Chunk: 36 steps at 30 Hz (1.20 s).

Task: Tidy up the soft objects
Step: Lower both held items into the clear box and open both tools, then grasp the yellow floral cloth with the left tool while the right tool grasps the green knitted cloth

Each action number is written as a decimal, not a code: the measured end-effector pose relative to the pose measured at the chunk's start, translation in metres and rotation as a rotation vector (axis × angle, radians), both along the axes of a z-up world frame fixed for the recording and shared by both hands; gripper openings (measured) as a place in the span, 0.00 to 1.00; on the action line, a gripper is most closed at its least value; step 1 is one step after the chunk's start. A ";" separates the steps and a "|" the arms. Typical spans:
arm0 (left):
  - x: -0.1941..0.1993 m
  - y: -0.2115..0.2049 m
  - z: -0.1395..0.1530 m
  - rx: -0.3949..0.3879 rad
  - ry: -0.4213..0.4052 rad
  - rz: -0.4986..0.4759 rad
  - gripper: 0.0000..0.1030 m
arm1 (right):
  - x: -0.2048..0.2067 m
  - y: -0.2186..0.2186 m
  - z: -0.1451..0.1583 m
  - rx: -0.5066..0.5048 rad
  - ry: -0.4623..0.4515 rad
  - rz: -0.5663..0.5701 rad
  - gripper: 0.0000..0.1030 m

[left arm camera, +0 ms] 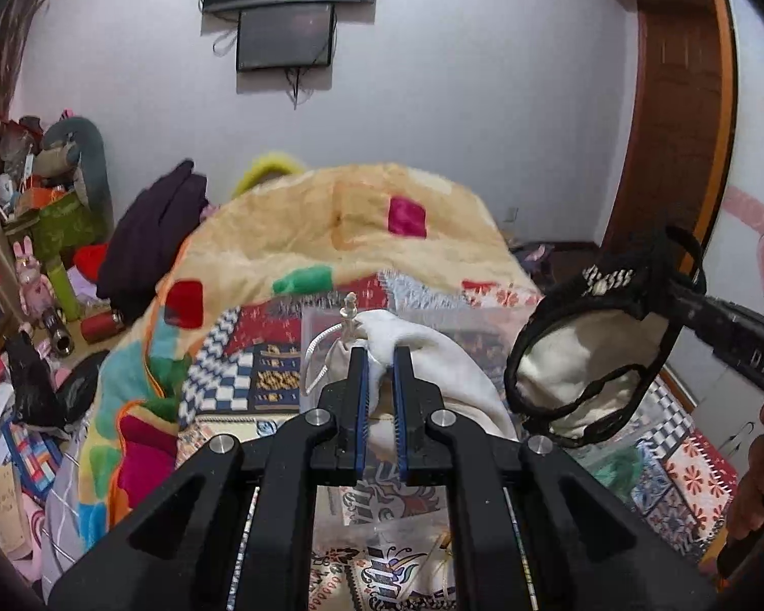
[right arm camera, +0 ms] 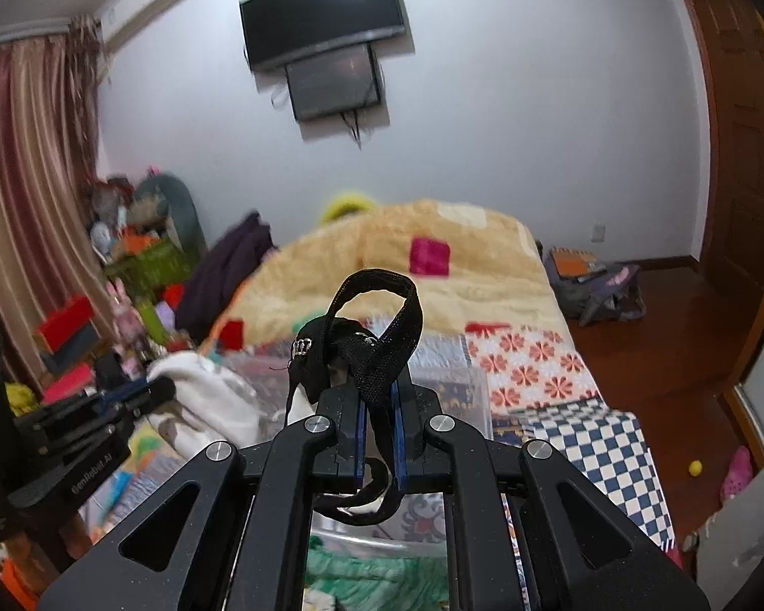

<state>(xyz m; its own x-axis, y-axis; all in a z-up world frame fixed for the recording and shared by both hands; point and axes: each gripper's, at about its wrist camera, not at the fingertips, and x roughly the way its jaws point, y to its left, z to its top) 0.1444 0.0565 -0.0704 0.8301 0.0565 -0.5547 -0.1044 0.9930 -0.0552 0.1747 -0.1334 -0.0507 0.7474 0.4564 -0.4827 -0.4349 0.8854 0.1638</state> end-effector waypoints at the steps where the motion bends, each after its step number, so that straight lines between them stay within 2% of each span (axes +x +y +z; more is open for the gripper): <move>1: 0.003 -0.001 -0.004 -0.007 0.015 -0.006 0.08 | 0.003 0.004 -0.008 -0.024 0.023 0.006 0.07; 7: 0.011 -0.004 -0.024 -0.037 0.098 -0.044 0.09 | 0.010 0.010 -0.037 -0.106 0.127 0.051 0.08; 11: 0.007 -0.005 -0.025 -0.066 0.109 -0.063 0.21 | 0.010 0.004 -0.041 -0.129 0.168 0.052 0.10; 14: -0.002 -0.005 -0.020 -0.077 0.094 -0.076 0.39 | 0.007 -0.001 -0.042 -0.122 0.200 0.059 0.28; 16: -0.011 -0.006 -0.015 -0.073 0.075 -0.082 0.46 | 0.000 -0.008 -0.040 -0.116 0.191 0.052 0.48; 19: -0.021 -0.008 -0.008 -0.075 0.054 -0.096 0.55 | -0.010 -0.017 -0.033 -0.103 0.168 0.052 0.61; 21: -0.031 -0.011 -0.004 -0.077 0.037 -0.101 0.64 | -0.016 -0.021 -0.028 -0.093 0.150 0.059 0.66; 25: -0.044 -0.019 -0.003 -0.076 0.033 -0.125 0.71 | -0.033 -0.028 -0.019 -0.081 0.104 0.061 0.80; 30: -0.058 -0.033 -0.013 -0.081 0.061 -0.169 0.72 | -0.046 -0.031 -0.027 -0.103 0.112 0.063 0.81; 36: -0.066 -0.053 -0.032 -0.069 0.106 -0.210 0.74 | -0.043 -0.036 -0.060 -0.106 0.222 0.045 0.80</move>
